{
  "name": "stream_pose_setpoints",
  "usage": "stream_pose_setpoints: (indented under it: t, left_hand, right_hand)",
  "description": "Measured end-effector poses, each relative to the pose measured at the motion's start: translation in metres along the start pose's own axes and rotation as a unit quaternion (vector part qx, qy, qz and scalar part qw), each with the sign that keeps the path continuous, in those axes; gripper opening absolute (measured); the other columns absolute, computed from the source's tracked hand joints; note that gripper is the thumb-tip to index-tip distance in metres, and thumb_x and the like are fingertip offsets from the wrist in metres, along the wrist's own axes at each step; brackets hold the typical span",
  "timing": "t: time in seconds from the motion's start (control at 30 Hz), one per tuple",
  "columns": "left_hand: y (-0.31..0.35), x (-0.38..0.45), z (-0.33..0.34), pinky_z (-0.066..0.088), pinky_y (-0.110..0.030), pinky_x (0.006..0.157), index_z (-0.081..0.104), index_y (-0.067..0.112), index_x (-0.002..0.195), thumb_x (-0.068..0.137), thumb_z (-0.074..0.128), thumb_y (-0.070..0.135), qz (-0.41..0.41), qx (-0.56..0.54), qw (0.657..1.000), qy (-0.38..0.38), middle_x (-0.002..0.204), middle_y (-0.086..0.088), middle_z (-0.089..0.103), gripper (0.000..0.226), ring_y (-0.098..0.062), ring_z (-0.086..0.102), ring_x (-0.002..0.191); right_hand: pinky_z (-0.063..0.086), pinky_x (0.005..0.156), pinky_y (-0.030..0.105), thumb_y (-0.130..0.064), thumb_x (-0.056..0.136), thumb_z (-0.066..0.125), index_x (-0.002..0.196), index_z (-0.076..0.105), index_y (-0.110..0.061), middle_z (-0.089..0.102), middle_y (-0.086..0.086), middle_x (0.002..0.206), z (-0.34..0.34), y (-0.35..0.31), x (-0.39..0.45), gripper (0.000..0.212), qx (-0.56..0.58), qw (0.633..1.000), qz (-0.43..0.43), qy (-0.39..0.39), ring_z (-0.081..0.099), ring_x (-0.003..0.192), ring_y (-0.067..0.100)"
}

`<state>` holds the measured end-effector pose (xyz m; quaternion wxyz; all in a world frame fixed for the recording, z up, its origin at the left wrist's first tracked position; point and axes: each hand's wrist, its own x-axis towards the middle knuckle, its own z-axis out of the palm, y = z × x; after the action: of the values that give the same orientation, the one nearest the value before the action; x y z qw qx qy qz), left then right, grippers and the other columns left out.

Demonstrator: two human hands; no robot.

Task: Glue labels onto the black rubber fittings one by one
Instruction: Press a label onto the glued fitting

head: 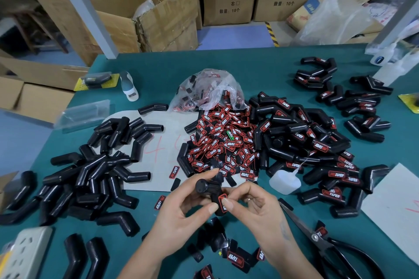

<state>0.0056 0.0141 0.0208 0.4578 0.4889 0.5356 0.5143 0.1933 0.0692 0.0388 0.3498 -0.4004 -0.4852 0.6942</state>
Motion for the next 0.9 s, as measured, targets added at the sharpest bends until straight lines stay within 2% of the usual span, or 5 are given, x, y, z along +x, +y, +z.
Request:
stream_pose_setpoints:
  t: [0.33,0.5,0.8,0.9]
  left_hand:
    - [0.0006,-0.0001,0.0002,0.053,-0.020,0.095,0.064,0.046,0.137,0.090,0.077,0.027,0.000,-0.002,1.000,0.002,0.128,0.004,0.070,0.053,-0.015,0.069,0.115]
    - [0.0008,-0.0001,0.0010,0.054,-0.020,0.095,0.065,0.047,0.136,0.089,0.077,0.027,-0.003,-0.006,1.000,0.006,0.127,0.005,0.070,0.053,-0.013,0.070,0.113]
    - [-0.0009,0.0000,0.0001,0.054,-0.021,0.095,0.065,0.046,0.137,0.089,0.078,0.029,-0.010,-0.004,1.000,0.006,0.125,0.003,0.070,0.053,-0.014,0.070,0.109]
    - [-0.0008,-0.0001,0.0002,0.054,-0.021,0.094,0.065,0.046,0.137,0.088,0.078,0.029,-0.012,-0.005,1.000,0.005,0.124,0.003,0.070,0.053,-0.013,0.069,0.106]
  right_hand:
    - [0.054,0.090,0.024,-0.040,0.078,0.087,0.080,0.074,-0.020,0.077,0.012,0.094,0.0012,-0.0004,0.0001,0.024,0.002,1.000,-0.005,0.005,0.073,0.099,0.023]
    - [0.054,0.090,0.021,-0.055,0.073,0.090,0.078,0.074,-0.024,0.078,0.012,0.095,0.0025,-0.0005,0.0005,0.035,0.006,1.000,-0.004,0.009,0.073,0.103,0.020]
    - [0.054,0.090,0.021,-0.057,0.073,0.089,0.079,0.074,-0.026,0.077,0.009,0.095,0.0011,0.0003,0.0008,0.034,-0.012,1.000,-0.001,0.010,0.073,0.102,0.019]
    - [0.055,0.089,0.022,-0.052,0.075,0.088,0.079,0.074,-0.026,0.077,0.009,0.095,0.0015,-0.0004,0.0006,0.030,-0.012,1.000,-0.001,0.011,0.073,0.099,0.019]
